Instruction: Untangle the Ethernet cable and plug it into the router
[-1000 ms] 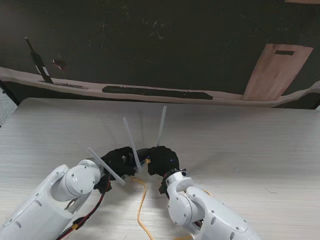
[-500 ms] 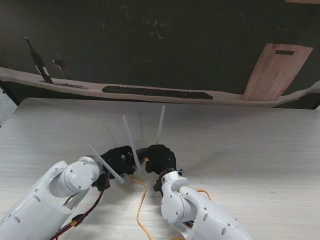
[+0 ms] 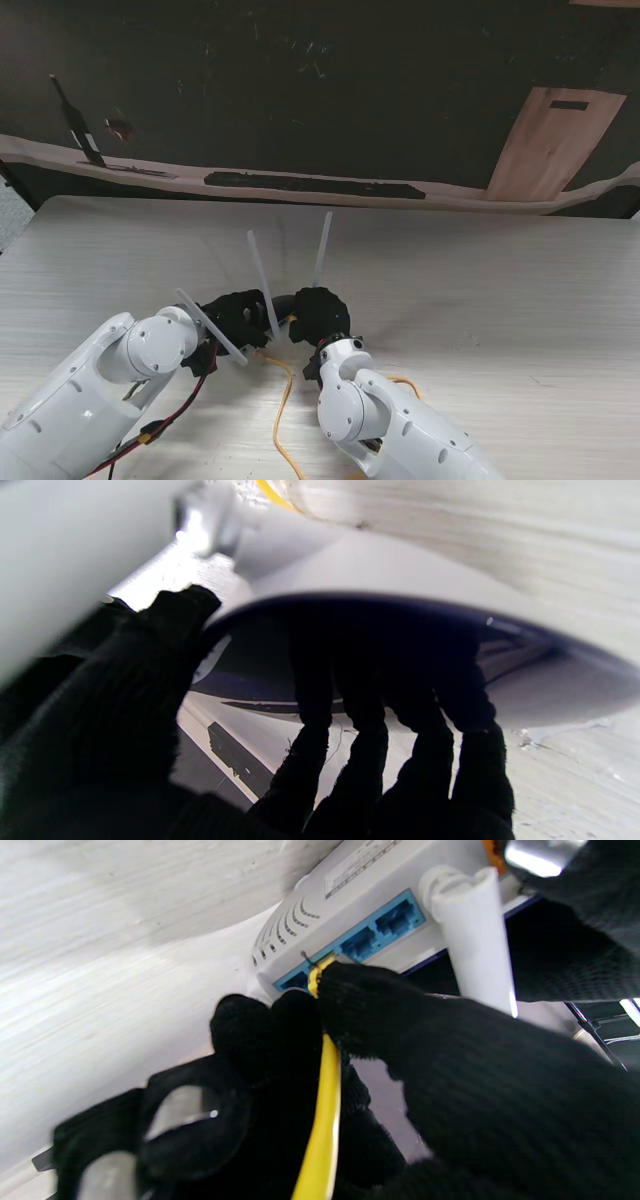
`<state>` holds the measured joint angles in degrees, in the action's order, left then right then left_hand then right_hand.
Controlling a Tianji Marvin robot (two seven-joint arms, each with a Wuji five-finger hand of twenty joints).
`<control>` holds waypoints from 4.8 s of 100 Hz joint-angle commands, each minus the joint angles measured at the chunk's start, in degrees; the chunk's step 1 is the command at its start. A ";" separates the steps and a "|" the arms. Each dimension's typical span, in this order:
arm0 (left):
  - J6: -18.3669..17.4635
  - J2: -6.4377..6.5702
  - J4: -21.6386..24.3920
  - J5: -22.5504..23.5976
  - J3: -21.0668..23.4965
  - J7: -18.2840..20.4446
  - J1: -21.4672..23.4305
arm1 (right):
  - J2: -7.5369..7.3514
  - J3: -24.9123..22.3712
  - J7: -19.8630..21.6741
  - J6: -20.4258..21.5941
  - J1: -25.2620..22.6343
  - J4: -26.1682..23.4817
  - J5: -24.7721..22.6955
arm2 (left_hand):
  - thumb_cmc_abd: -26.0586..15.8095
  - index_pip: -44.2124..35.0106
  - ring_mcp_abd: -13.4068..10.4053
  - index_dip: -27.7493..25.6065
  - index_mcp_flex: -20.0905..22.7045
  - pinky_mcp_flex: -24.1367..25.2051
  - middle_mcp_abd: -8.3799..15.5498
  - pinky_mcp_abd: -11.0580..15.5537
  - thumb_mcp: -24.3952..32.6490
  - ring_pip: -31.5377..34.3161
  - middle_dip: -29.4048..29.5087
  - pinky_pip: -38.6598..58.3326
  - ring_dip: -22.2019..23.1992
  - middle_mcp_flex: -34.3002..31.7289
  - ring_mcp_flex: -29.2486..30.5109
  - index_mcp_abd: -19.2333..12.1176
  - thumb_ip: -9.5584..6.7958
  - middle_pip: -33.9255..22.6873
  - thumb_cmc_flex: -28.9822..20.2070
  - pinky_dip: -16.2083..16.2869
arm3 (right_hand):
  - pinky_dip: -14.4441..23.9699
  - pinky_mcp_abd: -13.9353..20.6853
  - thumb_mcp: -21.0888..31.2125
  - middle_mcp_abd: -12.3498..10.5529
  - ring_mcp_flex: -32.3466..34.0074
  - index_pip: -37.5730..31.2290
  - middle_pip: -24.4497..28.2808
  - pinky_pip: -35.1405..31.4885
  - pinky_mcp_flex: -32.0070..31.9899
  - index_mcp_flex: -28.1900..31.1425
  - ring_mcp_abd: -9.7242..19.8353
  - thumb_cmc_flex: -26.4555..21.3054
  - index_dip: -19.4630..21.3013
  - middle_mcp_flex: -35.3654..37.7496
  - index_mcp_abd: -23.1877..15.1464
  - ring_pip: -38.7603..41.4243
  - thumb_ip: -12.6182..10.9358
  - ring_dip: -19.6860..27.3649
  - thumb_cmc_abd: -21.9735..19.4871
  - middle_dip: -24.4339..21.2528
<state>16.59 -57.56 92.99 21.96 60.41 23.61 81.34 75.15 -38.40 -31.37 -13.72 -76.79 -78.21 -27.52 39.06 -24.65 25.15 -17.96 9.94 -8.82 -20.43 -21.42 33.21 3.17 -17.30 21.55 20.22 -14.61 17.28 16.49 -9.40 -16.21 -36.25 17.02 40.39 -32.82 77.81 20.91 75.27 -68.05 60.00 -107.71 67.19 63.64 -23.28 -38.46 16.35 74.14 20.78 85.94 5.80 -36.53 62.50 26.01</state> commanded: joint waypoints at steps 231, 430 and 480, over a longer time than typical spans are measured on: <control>-3.71 -2.43 -4.52 6.27 -6.31 -4.73 5.41 | 2.69 1.93 1.31 1.43 1.22 4.32 2.55 | 3.35 -26.91 -5.72 -12.94 16.07 -25.35 8.69 3.14 45.85 38.18 -11.05 45.99 11.07 -22.08 27.18 -7.01 12.02 -25.84 -26.59 -7.55 | -18.09 -7.16 -10.08 7.30 -6.57 20.24 -5.70 24.67 -13.51 -16.48 -4.73 12.75 7.38 -17.19 -2.37 -29.57 1.97 16.54 -9.24 -2.13; 8.53 -5.55 -5.68 21.95 -6.12 -24.58 8.37 | -1.60 -12.84 -3.47 4.53 -11.61 -9.37 -1.04 | -10.56 -16.38 -1.80 -6.79 2.64 -4.01 5.62 2.63 18.18 36.27 -8.69 42.76 9.08 -4.59 6.68 -1.88 7.73 -20.80 -4.24 15.13 | -13.72 -7.17 -17.68 8.57 -23.23 19.21 -12.02 47.56 -40.20 -28.83 -8.17 20.86 1.51 -29.39 -3.05 -43.73 2.27 15.45 -21.22 -3.16; 4.48 -4.88 -3.10 25.88 -3.33 -24.63 10.60 | -1.80 -13.71 -3.82 5.38 -12.34 -10.32 -1.35 | -11.15 -2.17 -2.31 1.11 1.15 6.10 5.48 3.15 9.27 31.13 -3.64 37.89 6.93 3.18 -1.64 -2.24 13.08 -12.64 6.13 13.94 | -13.78 -7.17 -17.33 8.55 -23.20 19.16 -11.99 47.55 -40.20 -28.81 -8.13 20.42 1.52 -29.42 -2.95 -43.61 1.98 15.27 -21.89 -3.13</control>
<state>20.92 -62.88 90.86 47.76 57.34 -2.86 90.65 73.32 -52.14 -35.59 -8.88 -88.67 -87.94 -28.95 33.50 -26.82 26.88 -17.46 10.87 -2.42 -16.31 -23.09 29.63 27.31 -21.45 49.96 24.41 -11.79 12.64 14.08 7.47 -28.25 -25.41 26.91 26.73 -37.63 60.50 27.48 52.72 -48.43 48.71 -61.10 27.75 36.27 -30.39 -19.36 18.48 46.12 18.84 42.49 7.11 -20.87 41.88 23.27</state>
